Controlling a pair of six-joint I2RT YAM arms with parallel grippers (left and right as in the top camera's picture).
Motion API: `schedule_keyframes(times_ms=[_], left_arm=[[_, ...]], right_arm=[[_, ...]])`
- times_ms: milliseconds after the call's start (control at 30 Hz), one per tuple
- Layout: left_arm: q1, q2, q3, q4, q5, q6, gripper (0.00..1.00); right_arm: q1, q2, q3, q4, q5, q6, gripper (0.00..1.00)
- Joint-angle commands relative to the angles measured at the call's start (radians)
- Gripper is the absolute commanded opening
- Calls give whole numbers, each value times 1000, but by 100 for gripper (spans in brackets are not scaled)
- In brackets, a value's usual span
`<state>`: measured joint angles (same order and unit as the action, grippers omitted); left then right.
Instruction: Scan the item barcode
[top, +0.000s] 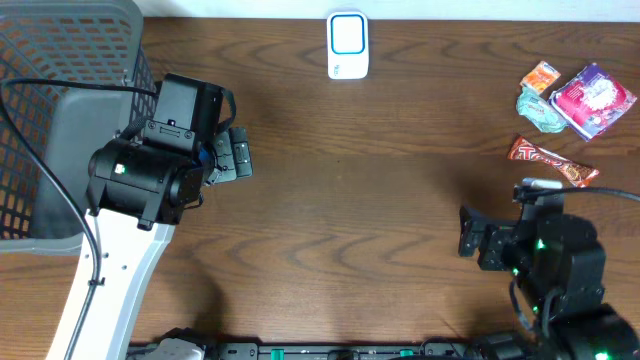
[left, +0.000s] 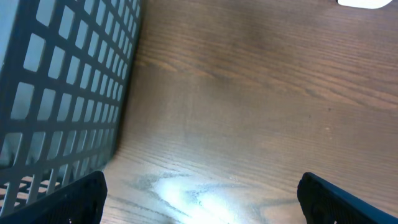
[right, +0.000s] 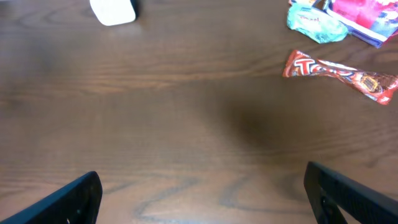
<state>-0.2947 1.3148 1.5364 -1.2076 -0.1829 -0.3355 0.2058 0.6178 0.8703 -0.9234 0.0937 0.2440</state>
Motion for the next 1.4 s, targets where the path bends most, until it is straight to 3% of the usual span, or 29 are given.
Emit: schedule_keyframes(times_ms=[0, 300, 433, 1367], left_arm=[[4, -2, 4, -4, -9, 10, 98], [4, -2, 4, -4, -9, 10, 98], [4, -2, 4, -4, -9, 10, 98], [4, -2, 4, -4, -9, 10, 98]], right_arm=[[4, -130, -144, 124, 1, -66, 99], [-59, -483, -382, 241, 1, -92, 99], [-79, -560, -430, 293, 1, -127, 99], [-148, -612, -848, 933, -62, -156, 99]])
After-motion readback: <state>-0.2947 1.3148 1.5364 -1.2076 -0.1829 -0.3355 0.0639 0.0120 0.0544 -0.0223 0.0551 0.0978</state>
